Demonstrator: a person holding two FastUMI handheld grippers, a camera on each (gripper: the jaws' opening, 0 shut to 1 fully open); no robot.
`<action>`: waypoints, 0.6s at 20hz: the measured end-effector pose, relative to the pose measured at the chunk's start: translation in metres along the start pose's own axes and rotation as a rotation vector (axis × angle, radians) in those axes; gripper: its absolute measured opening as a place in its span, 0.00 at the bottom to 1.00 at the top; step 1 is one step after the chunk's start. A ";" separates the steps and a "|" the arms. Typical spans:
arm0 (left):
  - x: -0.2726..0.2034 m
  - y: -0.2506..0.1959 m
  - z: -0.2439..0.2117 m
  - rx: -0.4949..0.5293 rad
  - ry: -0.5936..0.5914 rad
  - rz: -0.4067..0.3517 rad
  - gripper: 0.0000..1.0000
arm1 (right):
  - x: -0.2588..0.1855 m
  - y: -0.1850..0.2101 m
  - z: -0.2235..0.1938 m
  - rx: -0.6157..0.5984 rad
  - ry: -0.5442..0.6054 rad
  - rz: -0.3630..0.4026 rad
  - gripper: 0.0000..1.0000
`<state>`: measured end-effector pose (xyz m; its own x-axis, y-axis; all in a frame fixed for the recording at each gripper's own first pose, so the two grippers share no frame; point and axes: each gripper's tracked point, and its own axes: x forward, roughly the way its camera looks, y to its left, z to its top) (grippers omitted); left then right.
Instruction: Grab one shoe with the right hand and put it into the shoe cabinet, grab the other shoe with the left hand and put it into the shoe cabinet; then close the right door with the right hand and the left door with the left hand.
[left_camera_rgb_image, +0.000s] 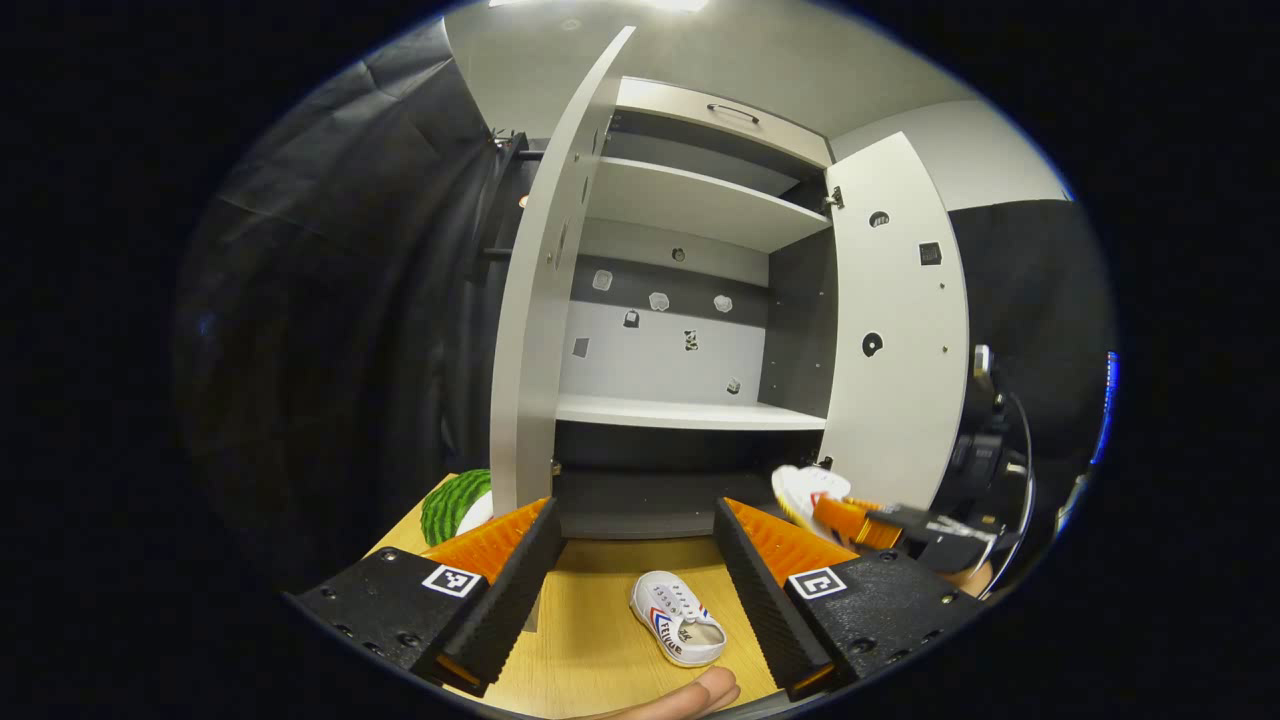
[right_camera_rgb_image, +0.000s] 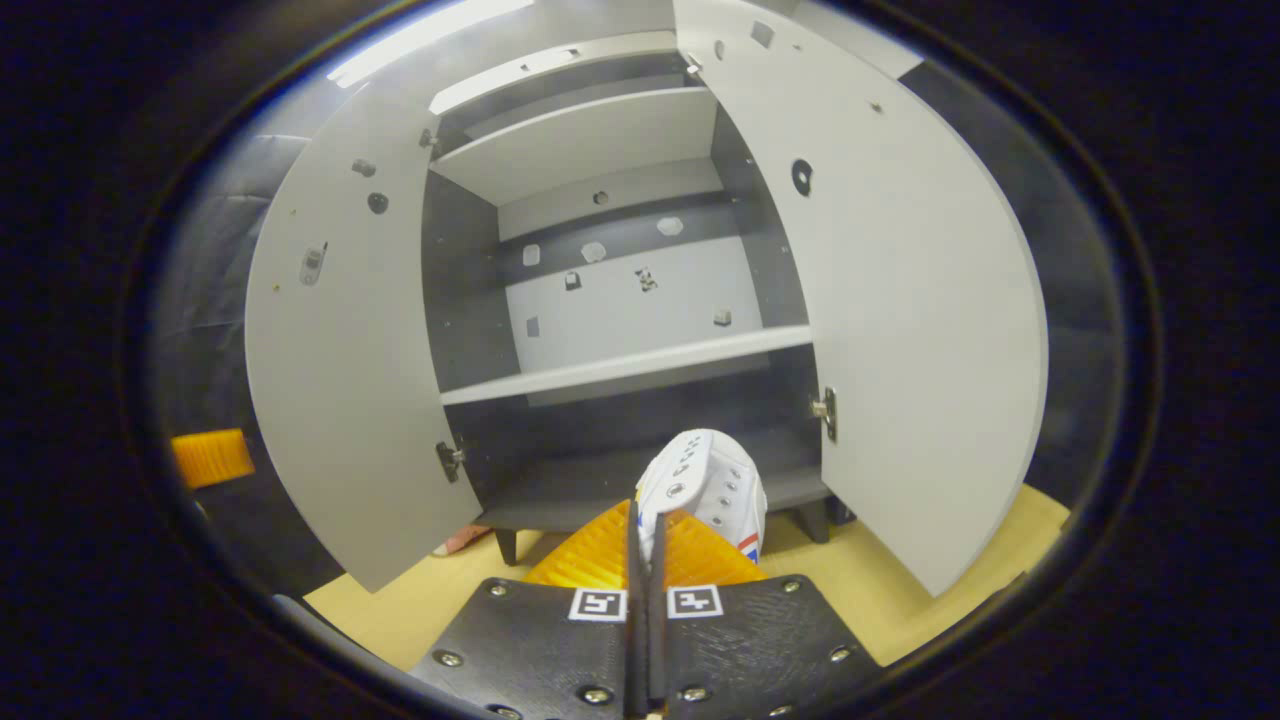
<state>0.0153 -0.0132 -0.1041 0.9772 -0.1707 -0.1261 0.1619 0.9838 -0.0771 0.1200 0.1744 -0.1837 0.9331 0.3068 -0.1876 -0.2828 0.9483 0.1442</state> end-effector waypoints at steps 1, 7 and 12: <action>0.001 -0.001 -0.002 0.001 0.008 -0.002 0.96 | 0.002 0.003 0.019 -0.029 -0.019 0.002 0.00; 0.010 -0.018 -0.010 0.029 -0.005 -0.038 0.96 | 0.039 0.010 0.128 -0.198 -0.080 0.002 0.00; 0.023 -0.027 -0.033 0.001 0.043 -0.032 0.96 | 0.096 0.015 0.179 -0.227 -0.068 0.027 0.01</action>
<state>0.0289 -0.0450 -0.1379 0.9649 -0.2041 -0.1655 0.1931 0.9779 -0.0805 0.2447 0.2032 -0.0260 0.9350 0.3338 -0.1201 -0.3438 0.9360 -0.0754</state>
